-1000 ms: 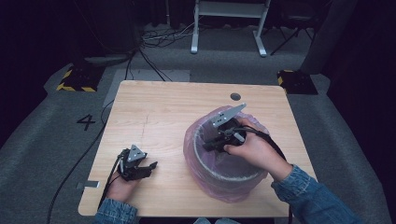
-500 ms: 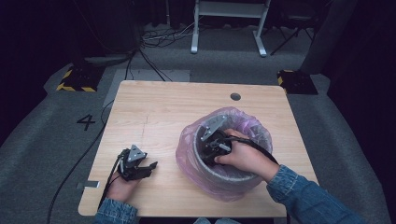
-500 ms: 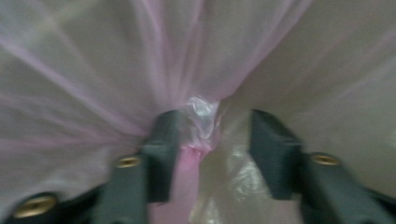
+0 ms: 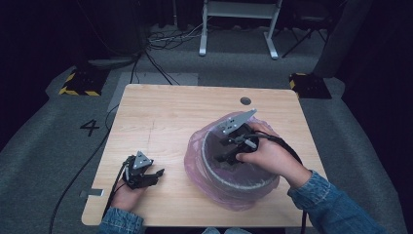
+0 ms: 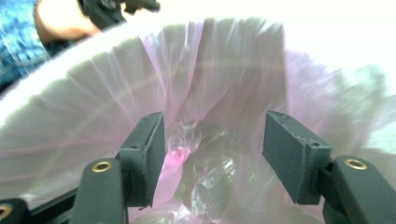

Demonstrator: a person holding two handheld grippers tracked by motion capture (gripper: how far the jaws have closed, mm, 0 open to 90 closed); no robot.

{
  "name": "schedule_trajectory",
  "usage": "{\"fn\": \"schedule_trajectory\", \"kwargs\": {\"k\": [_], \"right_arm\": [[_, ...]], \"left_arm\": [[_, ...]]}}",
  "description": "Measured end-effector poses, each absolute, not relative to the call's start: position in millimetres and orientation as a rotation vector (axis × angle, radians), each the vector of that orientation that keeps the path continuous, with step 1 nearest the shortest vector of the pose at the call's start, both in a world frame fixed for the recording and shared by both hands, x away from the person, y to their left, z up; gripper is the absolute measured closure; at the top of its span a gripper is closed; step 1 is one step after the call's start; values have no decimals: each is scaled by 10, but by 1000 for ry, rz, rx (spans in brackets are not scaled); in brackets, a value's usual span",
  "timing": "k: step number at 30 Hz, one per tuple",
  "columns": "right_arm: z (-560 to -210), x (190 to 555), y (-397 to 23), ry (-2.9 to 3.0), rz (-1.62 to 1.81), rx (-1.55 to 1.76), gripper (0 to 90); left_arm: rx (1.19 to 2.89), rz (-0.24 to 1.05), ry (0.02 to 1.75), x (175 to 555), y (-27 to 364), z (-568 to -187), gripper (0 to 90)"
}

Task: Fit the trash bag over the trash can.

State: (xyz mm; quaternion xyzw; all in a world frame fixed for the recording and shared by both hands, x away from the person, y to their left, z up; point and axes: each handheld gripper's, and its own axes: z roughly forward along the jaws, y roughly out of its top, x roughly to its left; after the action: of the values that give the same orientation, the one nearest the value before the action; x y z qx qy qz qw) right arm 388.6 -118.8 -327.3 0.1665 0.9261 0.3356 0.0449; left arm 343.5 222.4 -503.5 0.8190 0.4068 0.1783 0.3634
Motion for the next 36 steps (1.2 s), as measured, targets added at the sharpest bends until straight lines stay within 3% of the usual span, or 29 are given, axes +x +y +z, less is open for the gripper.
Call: {"fn": "schedule_trajectory", "kwargs": {"k": [12,23,36], "right_arm": [[-2808,3875,-1633,2583,1221,659,376],[-2684,3848,-2208,2439,1218,794,367],[-2772,3799,-2914,2306,1191,958,363]], "left_arm": [[2108,461,1050,3432,2223,-5034,410],[2108,456,1053,3439,2221,-5035,399],[2121,440,1053,3402,2257,-5040,276]]}}
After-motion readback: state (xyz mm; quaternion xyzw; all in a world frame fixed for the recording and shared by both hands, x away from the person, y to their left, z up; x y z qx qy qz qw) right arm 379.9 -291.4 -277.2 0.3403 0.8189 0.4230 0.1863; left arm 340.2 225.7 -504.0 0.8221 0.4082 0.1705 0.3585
